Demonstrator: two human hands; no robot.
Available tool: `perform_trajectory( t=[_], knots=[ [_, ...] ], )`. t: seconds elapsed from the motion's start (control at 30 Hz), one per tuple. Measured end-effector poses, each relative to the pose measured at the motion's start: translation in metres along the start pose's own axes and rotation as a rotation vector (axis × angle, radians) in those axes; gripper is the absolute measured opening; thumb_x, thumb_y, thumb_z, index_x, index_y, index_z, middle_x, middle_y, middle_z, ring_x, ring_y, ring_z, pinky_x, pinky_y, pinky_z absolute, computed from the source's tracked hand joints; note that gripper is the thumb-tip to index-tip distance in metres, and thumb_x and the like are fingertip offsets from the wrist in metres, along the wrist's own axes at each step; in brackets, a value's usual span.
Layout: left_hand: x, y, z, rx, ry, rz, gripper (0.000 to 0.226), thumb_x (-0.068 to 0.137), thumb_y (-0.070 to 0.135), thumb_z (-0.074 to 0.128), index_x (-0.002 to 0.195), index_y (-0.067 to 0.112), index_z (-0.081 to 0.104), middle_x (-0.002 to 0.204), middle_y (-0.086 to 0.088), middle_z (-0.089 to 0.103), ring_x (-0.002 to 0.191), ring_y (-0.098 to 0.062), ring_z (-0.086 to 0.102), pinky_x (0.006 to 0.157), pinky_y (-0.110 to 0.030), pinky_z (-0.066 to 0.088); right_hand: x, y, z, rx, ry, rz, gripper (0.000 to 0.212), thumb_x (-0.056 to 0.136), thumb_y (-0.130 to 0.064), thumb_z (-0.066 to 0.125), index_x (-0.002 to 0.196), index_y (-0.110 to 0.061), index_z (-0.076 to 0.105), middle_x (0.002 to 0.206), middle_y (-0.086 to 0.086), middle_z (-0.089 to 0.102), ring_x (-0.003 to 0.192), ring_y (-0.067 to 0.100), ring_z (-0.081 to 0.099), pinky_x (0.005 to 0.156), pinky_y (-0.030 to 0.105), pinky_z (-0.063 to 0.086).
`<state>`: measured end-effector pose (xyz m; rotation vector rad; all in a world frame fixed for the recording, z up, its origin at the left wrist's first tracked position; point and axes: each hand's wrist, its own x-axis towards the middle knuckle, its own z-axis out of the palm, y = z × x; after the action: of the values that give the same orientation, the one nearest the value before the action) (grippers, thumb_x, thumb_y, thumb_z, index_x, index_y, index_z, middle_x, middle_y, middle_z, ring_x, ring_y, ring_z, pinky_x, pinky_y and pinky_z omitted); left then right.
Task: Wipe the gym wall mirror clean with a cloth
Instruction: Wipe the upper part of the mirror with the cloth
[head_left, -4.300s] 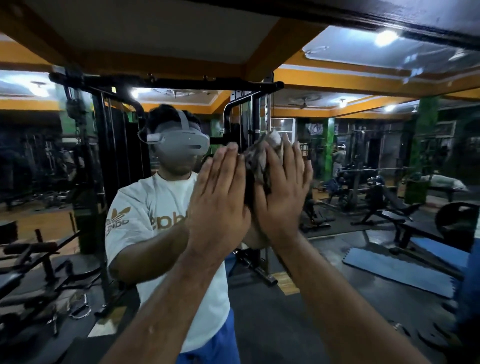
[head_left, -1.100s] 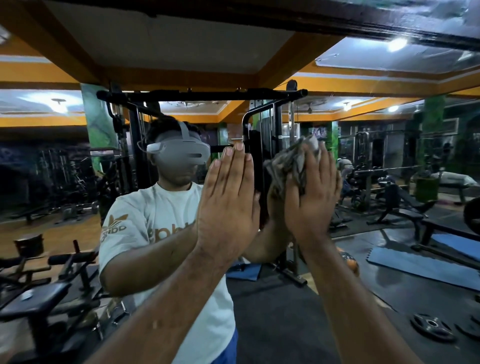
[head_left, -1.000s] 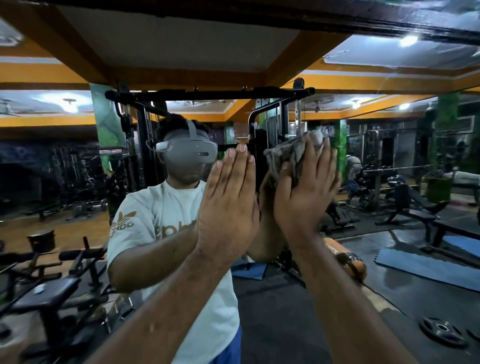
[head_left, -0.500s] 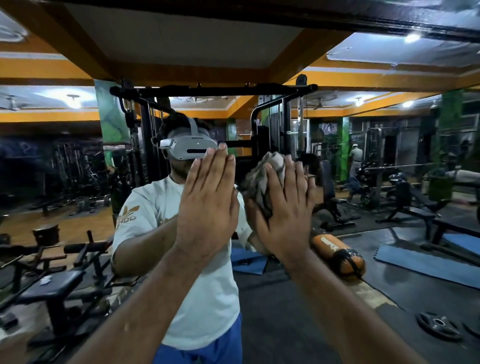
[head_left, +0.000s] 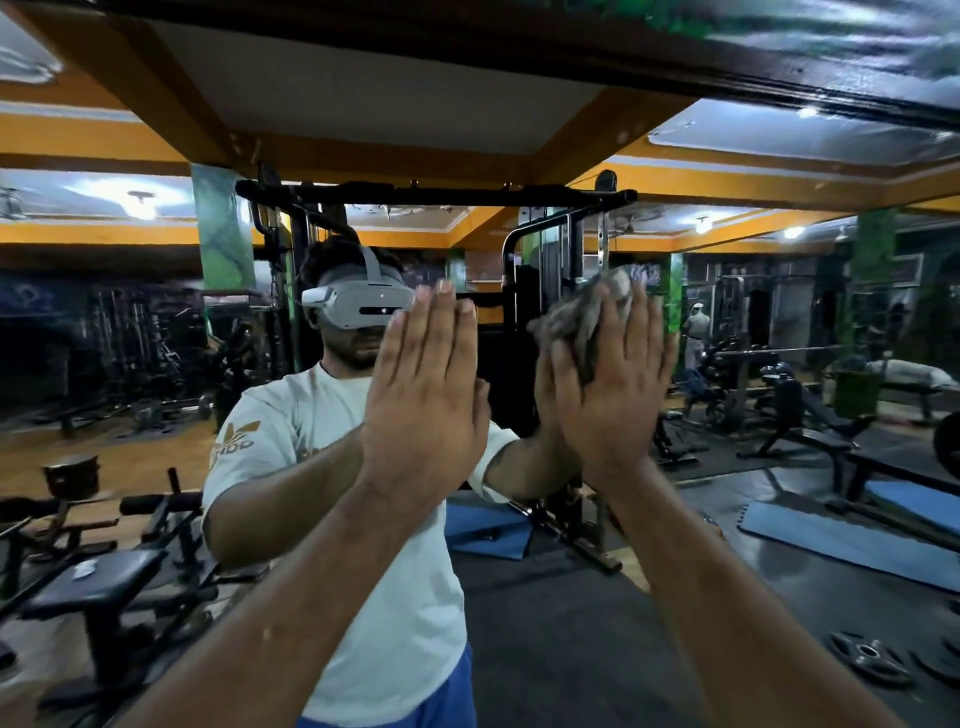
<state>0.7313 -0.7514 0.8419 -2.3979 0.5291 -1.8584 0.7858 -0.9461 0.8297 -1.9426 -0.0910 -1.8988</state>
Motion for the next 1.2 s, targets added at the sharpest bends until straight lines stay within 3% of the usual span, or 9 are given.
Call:
perform_trajectory(
  t=[0.1, 0.27, 0.43, 0.47, 0.67, 0.87, 1.07, 1.13, 1.2],
  knots=[
    [0.001, -0.01, -0.004, -0.066, -0.046, 0.047, 0.067, 0.099, 0.032, 0.039, 0.157, 0.001, 0.026, 0.167, -0.019, 0.013, 0.156, -0.031, 0.008, 0.127, -0.046, 0.009, 0.024, -0.044, 0.008, 0.071, 0.014, 0.23, 0.078, 0.1, -0.062, 0.035, 0.163, -0.017, 0.031, 0.171, 0.015, 0.024, 0.159, 0.037, 0.017, 0.127, 0.064, 0.011],
    [-0.013, -0.042, -0.027, -0.14, 0.027, -0.042, 0.061, 0.098, 0.027, 0.046, 0.153, 0.001, 0.037, 0.163, -0.019, 0.027, 0.153, -0.031, 0.02, 0.125, -0.049, 0.018, -0.008, -0.054, 0.006, 0.038, -0.107, -0.323, 0.067, 0.105, -0.055, 0.036, 0.16, -0.017, 0.038, 0.169, 0.014, 0.028, 0.159, 0.033, 0.02, 0.129, 0.056, 0.012],
    [-0.032, -0.059, -0.031, -0.077, 0.022, -0.05, 0.062, 0.099, 0.031, 0.044, 0.152, -0.001, 0.037, 0.164, -0.021, 0.024, 0.154, -0.033, 0.017, 0.125, -0.051, 0.018, 0.023, -0.081, 0.016, 0.105, 0.052, 0.228, 0.068, 0.102, -0.052, 0.041, 0.161, -0.019, 0.035, 0.17, 0.011, 0.03, 0.159, 0.03, 0.02, 0.128, 0.058, 0.014],
    [-0.036, -0.063, -0.03, -0.073, 0.023, -0.062, 0.062, 0.1, 0.03, 0.044, 0.153, -0.001, 0.036, 0.164, -0.021, 0.023, 0.154, -0.033, 0.017, 0.124, -0.051, 0.018, 0.021, -0.097, 0.018, 0.117, 0.057, 0.228, 0.068, 0.101, -0.052, 0.039, 0.161, -0.019, 0.036, 0.17, 0.01, 0.029, 0.159, 0.029, 0.02, 0.128, 0.057, 0.012],
    [-0.042, -0.076, -0.019, -0.018, 0.003, 0.023, 0.067, 0.103, 0.032, 0.036, 0.158, -0.002, 0.019, 0.167, -0.021, 0.009, 0.156, -0.033, 0.005, 0.126, -0.051, 0.012, -0.047, -0.09, 0.009, 0.094, -0.059, -0.272, 0.061, 0.103, -0.045, 0.043, 0.155, -0.014, 0.047, 0.167, 0.013, 0.035, 0.158, 0.029, 0.023, 0.127, 0.055, 0.016],
    [-0.043, -0.075, -0.019, -0.014, -0.063, 0.02, 0.068, 0.103, 0.034, 0.021, 0.159, -0.002, 0.01, 0.167, -0.021, -0.002, 0.156, -0.033, -0.004, 0.127, -0.049, 0.006, -0.026, -0.119, 0.02, 0.1, 0.074, 0.283, 0.064, 0.103, -0.045, 0.043, 0.16, -0.017, 0.037, 0.169, 0.011, 0.031, 0.158, 0.029, 0.022, 0.128, 0.057, 0.017],
    [-0.053, -0.105, -0.037, -0.152, 0.046, 0.036, 0.061, 0.1, 0.027, 0.044, 0.154, 0.0, 0.033, 0.163, -0.019, 0.026, 0.153, -0.03, 0.022, 0.125, -0.049, 0.02, -0.055, -0.103, 0.016, 0.066, -0.023, -0.307, 0.06, 0.102, -0.044, 0.046, 0.155, -0.017, 0.043, 0.166, 0.014, 0.036, 0.157, 0.032, 0.028, 0.126, 0.057, 0.021],
    [-0.058, -0.118, -0.041, -0.106, 0.058, -0.006, 0.064, 0.101, 0.031, 0.048, 0.154, -0.002, 0.032, 0.163, -0.021, 0.026, 0.153, -0.033, 0.02, 0.124, -0.051, 0.02, -0.049, -0.09, 0.02, 0.008, 0.035, -0.199, 0.062, 0.102, -0.046, 0.048, 0.156, -0.015, 0.044, 0.165, 0.014, 0.038, 0.155, 0.031, 0.031, 0.126, 0.056, 0.023],
    [-0.059, -0.122, -0.04, -0.045, 0.045, -0.022, 0.069, 0.102, 0.035, 0.049, 0.155, -0.004, 0.028, 0.164, -0.023, 0.021, 0.155, -0.034, 0.014, 0.125, -0.05, 0.016, -0.033, -0.105, 0.024, 0.038, 0.114, 0.134, 0.064, 0.101, -0.046, 0.05, 0.157, -0.015, 0.042, 0.165, 0.013, 0.039, 0.154, 0.03, 0.032, 0.125, 0.057, 0.024]
  ],
)
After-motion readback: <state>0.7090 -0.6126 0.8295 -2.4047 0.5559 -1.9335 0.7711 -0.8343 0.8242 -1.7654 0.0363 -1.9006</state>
